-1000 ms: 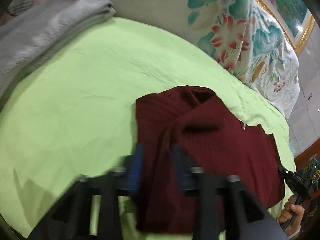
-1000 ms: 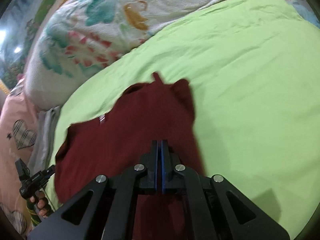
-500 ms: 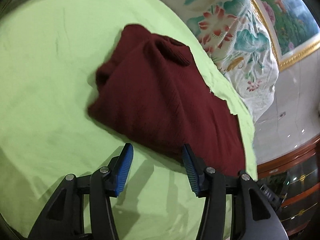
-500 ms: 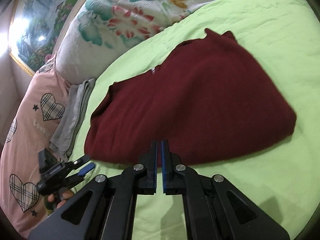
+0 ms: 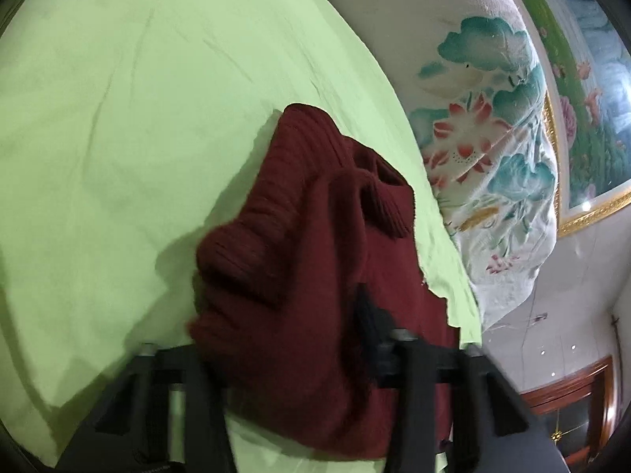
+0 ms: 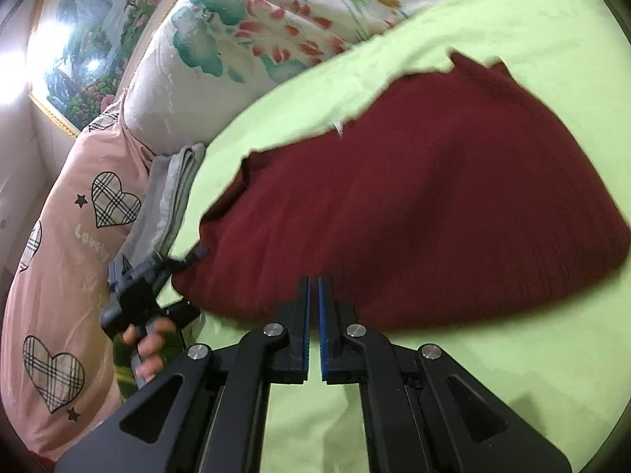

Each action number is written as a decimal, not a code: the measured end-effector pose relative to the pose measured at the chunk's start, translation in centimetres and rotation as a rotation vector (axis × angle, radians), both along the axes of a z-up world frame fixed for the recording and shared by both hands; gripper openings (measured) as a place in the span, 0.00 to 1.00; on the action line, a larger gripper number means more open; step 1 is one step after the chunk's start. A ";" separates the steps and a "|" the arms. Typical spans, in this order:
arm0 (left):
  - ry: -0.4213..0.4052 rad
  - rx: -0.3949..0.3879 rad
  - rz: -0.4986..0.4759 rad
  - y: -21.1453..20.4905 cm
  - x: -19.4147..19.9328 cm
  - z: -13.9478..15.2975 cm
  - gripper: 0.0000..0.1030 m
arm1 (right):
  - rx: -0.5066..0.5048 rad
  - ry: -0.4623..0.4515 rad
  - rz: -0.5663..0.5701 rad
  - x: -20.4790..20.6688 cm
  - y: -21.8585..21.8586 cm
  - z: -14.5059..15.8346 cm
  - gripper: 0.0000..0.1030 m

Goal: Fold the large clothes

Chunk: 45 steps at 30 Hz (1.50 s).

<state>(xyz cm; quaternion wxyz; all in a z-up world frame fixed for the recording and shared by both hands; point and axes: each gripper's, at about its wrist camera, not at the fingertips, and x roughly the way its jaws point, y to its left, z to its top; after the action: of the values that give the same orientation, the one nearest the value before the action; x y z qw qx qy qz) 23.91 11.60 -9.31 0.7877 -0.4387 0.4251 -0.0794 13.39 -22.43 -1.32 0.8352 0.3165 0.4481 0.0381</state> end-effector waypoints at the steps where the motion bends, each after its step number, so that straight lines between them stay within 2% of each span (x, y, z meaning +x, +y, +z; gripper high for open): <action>1: -0.003 -0.007 -0.004 0.0 0.2 -0.2 0.28 | -0.007 -0.011 0.001 1.0 0.0 0.1 0.03; 6: -0.047 0.024 -0.023 -0.4 0.1 0.8 0.21 | 0.043 0.011 0.016 7.7 0.1 -2.1 0.03; 8: -0.080 0.049 -0.048 -0.7 0.1 1.9 0.21 | 0.045 0.051 0.022 9.5 0.5 -3.6 0.03; 10: -0.125 0.069 -0.078 -1.2 -0.2 3.4 0.20 | 0.051 0.143 0.044 10.8 1.4 -6.3 0.03; 12: -0.196 0.086 -0.127 -2.5 -0.1 5.4 0.20 | 0.073 0.129 0.047 10.7 1.6 -7.7 0.00; 18: -0.370 0.100 -0.309 -9.1 0.3 10.7 0.19 | 0.057 0.133 0.053 10.7 1.8 -7.8 0.00; 22: -0.418 0.094 -0.449 -14.7 0.0 12.3 0.16 | 0.144 0.141 0.053 10.7 0.9 -8.1 0.00; 25: -0.412 0.117 -0.535 -18.5 0.0 12.1 0.16 | 0.297 0.087 -0.012 9.1 -2.4 -7.3 0.00; 26: -0.404 0.115 -0.568 -19.7 0.1 11.7 0.16 | 0.303 0.028 -0.074 7.5 -4.5 -6.0 0.03; 28: -0.387 0.105 -0.613 -21.8 0.3 10.5 0.16 | 0.310 -0.020 -0.160 5.5 -7.9 -4.9 0.03; 30: -0.351 0.108 -0.667 -24.2 0.8 8.2 0.16 | 0.360 -0.017 -0.222 4.1 -10.7 -5.2 0.05; 32: -0.276 0.119 -0.704 -26.4 1.3 5.4 0.15 | 0.383 0.007 -0.259 3.2 -12.6 -5.8 0.06; 33: -0.260 0.121 -0.713 -26.9 1.1 4.3 0.15 | 0.397 0.004 -0.259 3.0 -12.8 -5.9 0.06; 35: -0.276 0.117 -0.705 -27.2 0.8 4.1 0.14 | 0.419 0.010 -0.245 2.9 -12.7 -5.7 0.07; 37: -0.273 0.089 -0.691 -26.7 0.9 4.6 0.15 | 0.437 0.016 -0.219 3.0 -12.4 -5.6 0.20; 38: -0.274 0.057 -0.678 -26.1 1.0 5.0 0.15 | 0.449 0.009 -0.213 2.9 -12.2 -5.5 0.33; 39: -0.275 0.040 -0.669 -25.4 1.0 5.1 0.15 | 0.467 -0.004 -0.202 2.8 -11.8 -5.3 0.50; 40: -0.272 0.025 -0.661 -25.0 1.3 5.3 0.15 | 0.488 -0.026 -0.185 2.8 -11.4 -4.8 0.59; 41: -0.267 0.008 -0.659 -24.7 1.4 5.3 0.15 | 0.497 -0.041 -0.171 2.8 -11.2 -4.3 0.72; 42: -0.264 0.001 -0.662 -24.7 1.6 5.4 0.15 | 0.494 -0.048 -0.156 3.0 -10.8 -3.9 0.78; 45: -0.256 0.005 -0.676 -24.6 1.0 5.4 0.15 | 0.399 0.015 -0.107 4.9 -9.3 -3.3 0.78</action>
<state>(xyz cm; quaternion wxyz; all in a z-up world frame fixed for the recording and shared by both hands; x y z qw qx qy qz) 24.95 -12.98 -3.93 0.7648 -0.2580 0.4441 -0.3889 18.26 -31.74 -4.63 0.7534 0.4995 0.4203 0.0793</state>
